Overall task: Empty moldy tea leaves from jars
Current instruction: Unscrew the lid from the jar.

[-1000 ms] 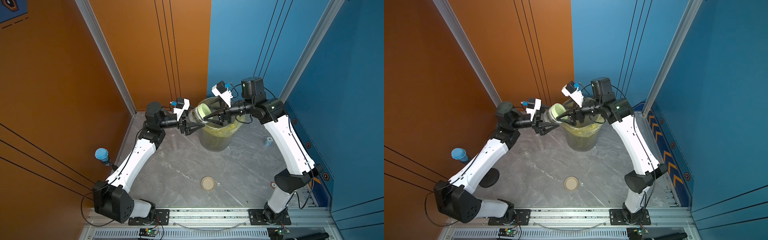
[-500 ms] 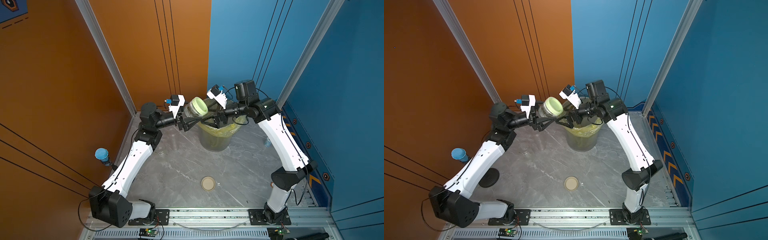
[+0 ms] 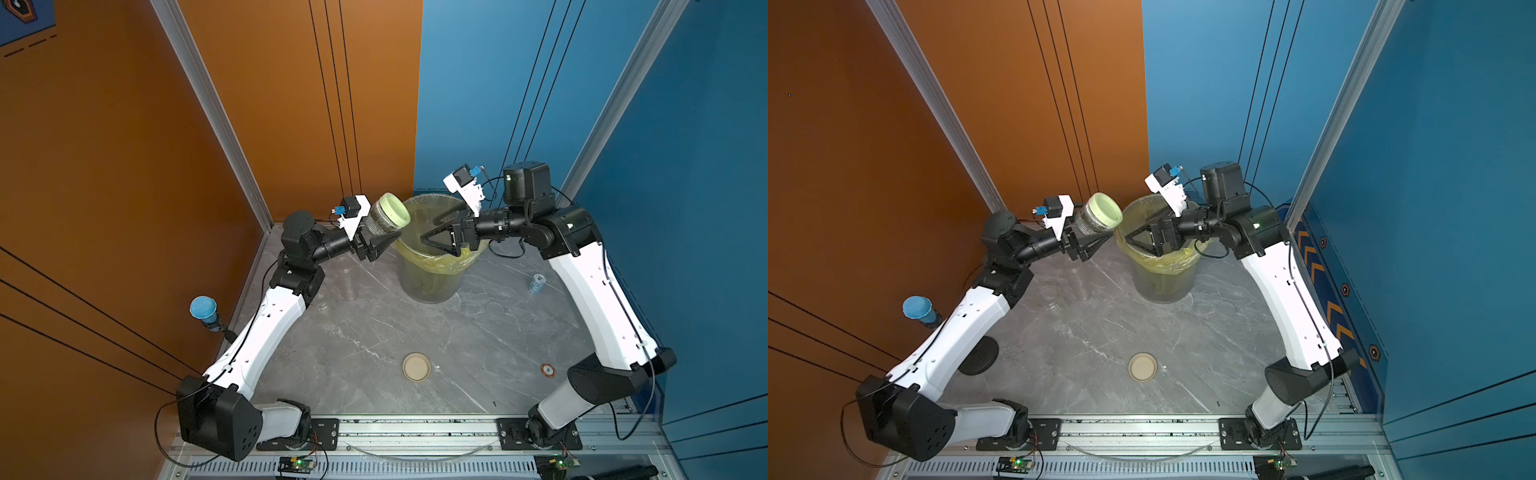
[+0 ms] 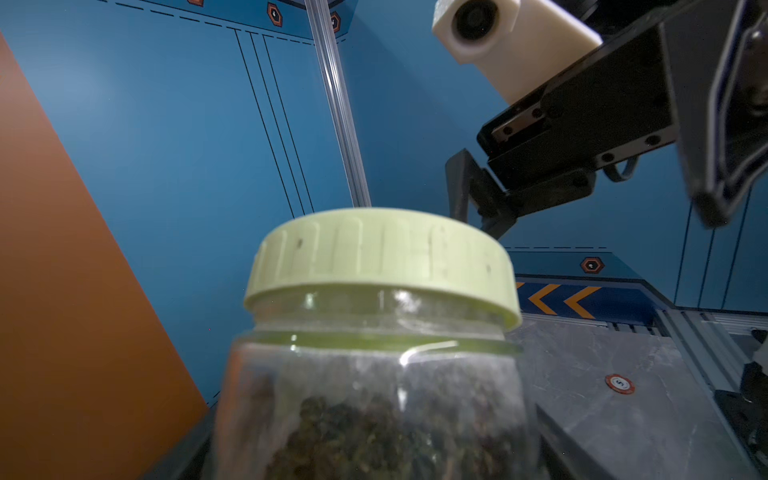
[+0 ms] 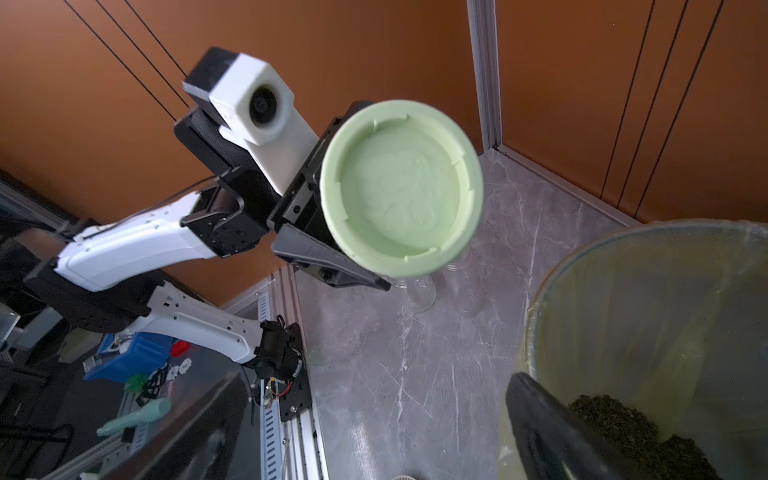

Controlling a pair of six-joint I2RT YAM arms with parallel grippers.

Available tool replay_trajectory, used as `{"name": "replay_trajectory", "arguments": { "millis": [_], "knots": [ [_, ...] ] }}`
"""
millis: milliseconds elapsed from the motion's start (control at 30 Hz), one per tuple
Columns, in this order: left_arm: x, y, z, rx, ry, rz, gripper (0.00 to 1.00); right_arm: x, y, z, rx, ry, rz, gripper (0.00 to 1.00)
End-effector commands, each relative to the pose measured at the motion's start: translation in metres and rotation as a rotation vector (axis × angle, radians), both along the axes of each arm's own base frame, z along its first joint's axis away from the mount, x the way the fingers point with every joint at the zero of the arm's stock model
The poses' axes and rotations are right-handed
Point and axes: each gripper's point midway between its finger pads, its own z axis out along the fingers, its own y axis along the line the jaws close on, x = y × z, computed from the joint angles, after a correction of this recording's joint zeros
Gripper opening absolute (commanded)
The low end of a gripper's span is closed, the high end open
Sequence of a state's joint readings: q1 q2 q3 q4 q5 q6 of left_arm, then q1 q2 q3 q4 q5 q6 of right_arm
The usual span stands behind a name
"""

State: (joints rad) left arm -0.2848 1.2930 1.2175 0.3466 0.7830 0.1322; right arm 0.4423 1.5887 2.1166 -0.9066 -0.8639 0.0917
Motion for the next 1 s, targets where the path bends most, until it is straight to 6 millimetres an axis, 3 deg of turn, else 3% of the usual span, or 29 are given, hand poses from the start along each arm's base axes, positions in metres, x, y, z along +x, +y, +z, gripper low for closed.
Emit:
{"name": "replay_trajectory", "arguments": {
  "millis": [0,133,467,800,967],
  "knots": [
    [-0.013,0.009,0.03,0.026,-0.221,0.105,0.48,0.01,-0.006,0.018,0.162,0.2,-0.057,1.0],
    [-0.02,0.007,0.026,0.099,-0.33,0.173,0.48,0.024,-0.005,0.008,0.211,0.402,-0.081,1.0],
    [-0.032,-0.013,-0.002,0.299,-0.491,0.218,0.47,0.032,0.016,0.02,0.343,0.503,0.007,1.0],
    [-0.029,-0.014,-0.004,0.32,-0.503,0.228,0.47,0.025,0.032,-0.007,0.249,0.532,-0.015,1.0],
    [-0.029,-0.015,0.001,0.313,-0.507,0.226,0.47,0.026,0.036,-0.009,0.239,0.528,-0.013,1.0]
  ]
}}
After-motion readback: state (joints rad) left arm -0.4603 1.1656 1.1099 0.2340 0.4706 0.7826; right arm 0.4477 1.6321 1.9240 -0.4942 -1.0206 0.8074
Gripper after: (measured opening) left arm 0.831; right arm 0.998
